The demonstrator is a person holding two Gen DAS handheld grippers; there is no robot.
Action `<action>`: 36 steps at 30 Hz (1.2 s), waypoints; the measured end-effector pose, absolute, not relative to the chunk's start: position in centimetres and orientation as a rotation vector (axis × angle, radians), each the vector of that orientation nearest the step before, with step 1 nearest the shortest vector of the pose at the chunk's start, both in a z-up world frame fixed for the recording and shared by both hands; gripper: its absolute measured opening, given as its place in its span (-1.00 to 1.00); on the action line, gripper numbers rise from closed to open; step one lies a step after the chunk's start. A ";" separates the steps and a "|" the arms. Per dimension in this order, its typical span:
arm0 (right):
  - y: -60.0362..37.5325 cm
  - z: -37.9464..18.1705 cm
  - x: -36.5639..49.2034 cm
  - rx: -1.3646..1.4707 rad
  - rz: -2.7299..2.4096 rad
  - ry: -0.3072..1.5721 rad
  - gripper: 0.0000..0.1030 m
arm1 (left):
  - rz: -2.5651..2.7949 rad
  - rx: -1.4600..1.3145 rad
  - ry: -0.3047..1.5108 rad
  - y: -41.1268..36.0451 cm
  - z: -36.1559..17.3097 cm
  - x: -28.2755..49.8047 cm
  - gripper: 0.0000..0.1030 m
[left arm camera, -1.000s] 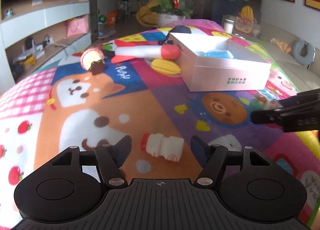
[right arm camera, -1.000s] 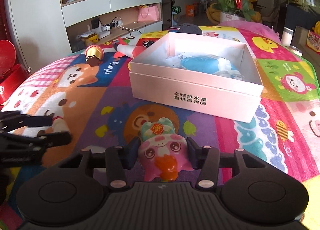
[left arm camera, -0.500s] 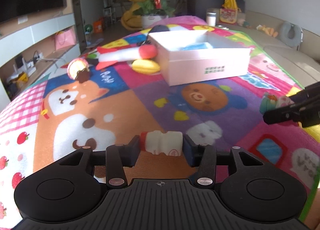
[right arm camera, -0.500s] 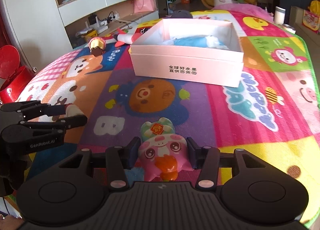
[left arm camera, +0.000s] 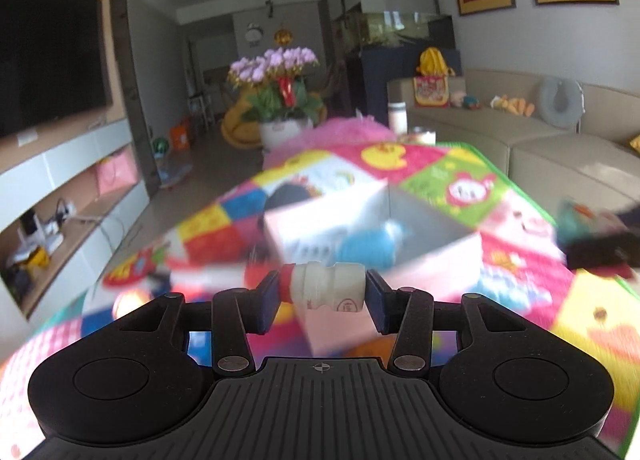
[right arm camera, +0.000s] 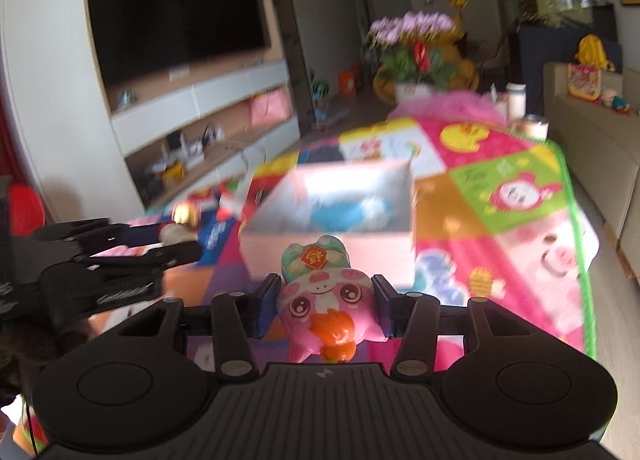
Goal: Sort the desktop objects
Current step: 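Drop the pig toy into the pink box with the right gripper while the left drops the bottle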
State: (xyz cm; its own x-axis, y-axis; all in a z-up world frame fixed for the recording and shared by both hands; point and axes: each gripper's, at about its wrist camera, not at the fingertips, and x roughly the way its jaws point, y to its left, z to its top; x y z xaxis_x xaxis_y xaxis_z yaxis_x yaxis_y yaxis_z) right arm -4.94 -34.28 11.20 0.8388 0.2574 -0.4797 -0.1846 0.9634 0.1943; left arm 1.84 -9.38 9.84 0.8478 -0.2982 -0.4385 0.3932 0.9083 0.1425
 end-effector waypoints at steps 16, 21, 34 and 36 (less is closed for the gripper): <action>-35.7 13.0 0.4 0.103 0.154 0.491 -0.06 | -0.253 0.114 0.425 -5.3 9.6 6.3 0.86; -35.1 13.3 7.0 0.149 0.167 0.537 -0.06 | -0.210 0.072 0.544 -1.6 5.8 3.5 0.88; -34.3 13.6 13.2 0.186 0.092 0.606 0.15 | -0.131 -0.020 0.629 3.7 1.8 0.5 0.95; -33.2 13.7 13.0 0.157 0.099 0.614 0.15 | -0.104 -0.016 0.633 3.9 1.3 0.5 0.95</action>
State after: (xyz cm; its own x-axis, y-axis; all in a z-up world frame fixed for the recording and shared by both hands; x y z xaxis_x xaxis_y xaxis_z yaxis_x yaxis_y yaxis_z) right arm 13.01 -33.25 13.74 0.8130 0.1392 -0.5654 -0.0461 0.9834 0.1757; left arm 0.45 3.93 1.35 0.8013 -0.1021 -0.5895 0.0924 0.9946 -0.0466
